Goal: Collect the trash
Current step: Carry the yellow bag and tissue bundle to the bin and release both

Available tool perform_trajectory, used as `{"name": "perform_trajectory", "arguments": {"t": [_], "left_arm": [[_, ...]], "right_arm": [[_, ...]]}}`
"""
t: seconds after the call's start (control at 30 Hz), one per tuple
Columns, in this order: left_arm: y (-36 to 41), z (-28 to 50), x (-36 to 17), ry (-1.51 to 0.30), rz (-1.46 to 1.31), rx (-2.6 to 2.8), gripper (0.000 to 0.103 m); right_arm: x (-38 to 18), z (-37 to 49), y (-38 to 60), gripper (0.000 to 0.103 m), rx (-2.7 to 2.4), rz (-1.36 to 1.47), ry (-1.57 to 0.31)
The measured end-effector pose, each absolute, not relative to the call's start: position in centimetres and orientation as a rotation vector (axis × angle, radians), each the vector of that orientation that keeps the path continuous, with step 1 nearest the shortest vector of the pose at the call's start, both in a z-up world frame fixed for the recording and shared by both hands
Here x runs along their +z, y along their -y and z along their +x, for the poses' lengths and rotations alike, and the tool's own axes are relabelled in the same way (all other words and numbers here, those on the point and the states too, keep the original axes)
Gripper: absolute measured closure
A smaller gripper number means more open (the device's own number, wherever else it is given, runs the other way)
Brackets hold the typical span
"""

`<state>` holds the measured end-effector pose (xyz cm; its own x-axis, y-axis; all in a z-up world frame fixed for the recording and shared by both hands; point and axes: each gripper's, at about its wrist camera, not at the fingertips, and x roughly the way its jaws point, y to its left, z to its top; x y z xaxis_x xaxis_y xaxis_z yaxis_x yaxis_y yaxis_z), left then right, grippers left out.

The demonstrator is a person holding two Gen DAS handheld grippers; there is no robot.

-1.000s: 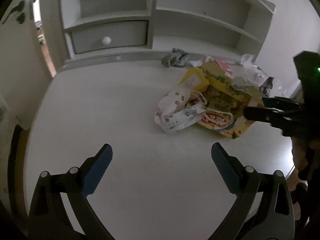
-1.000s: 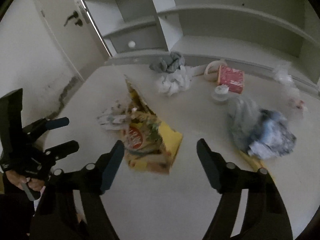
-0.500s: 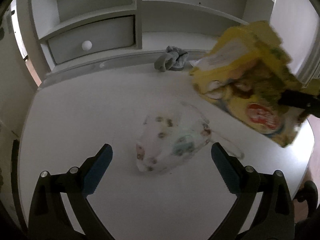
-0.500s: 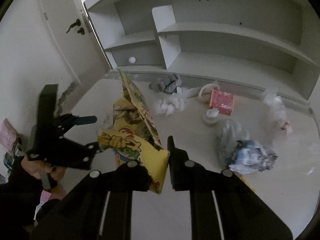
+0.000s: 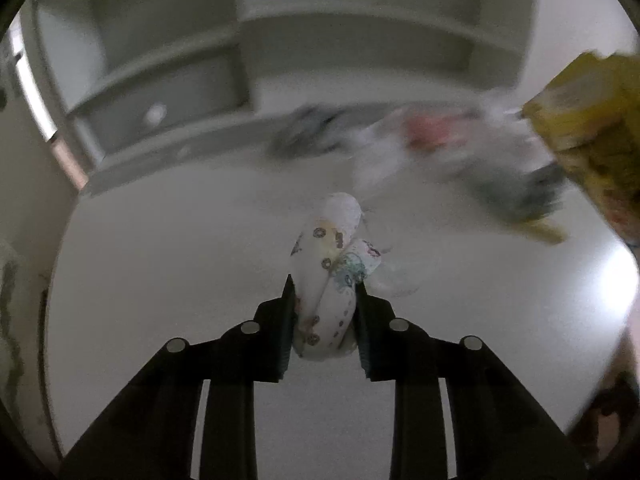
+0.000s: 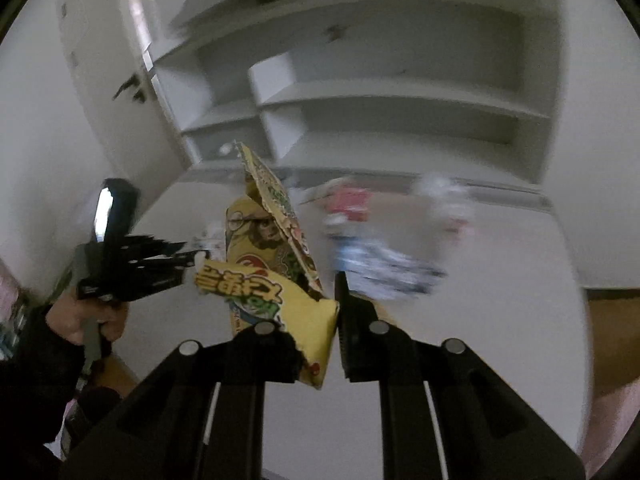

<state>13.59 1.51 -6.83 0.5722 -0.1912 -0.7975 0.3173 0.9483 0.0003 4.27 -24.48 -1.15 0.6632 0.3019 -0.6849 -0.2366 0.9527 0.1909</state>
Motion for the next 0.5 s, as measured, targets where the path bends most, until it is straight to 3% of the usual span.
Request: {"name": "perform_trajectory", "arguments": {"t": [0.27,0.5], "left_arm": [[17.0,6.3,-0.9,-0.762,0.187,-0.727,0.078],[34.3,-2.1,-4.1,-0.803,0.329,-1.090,0.077]], "right_arm": [[-1.2,-5.6,40.4,0.089,-0.098,0.215,-0.734],[-6.4,-15.6,53.0,0.089,-0.474,0.331,-0.820]]}}
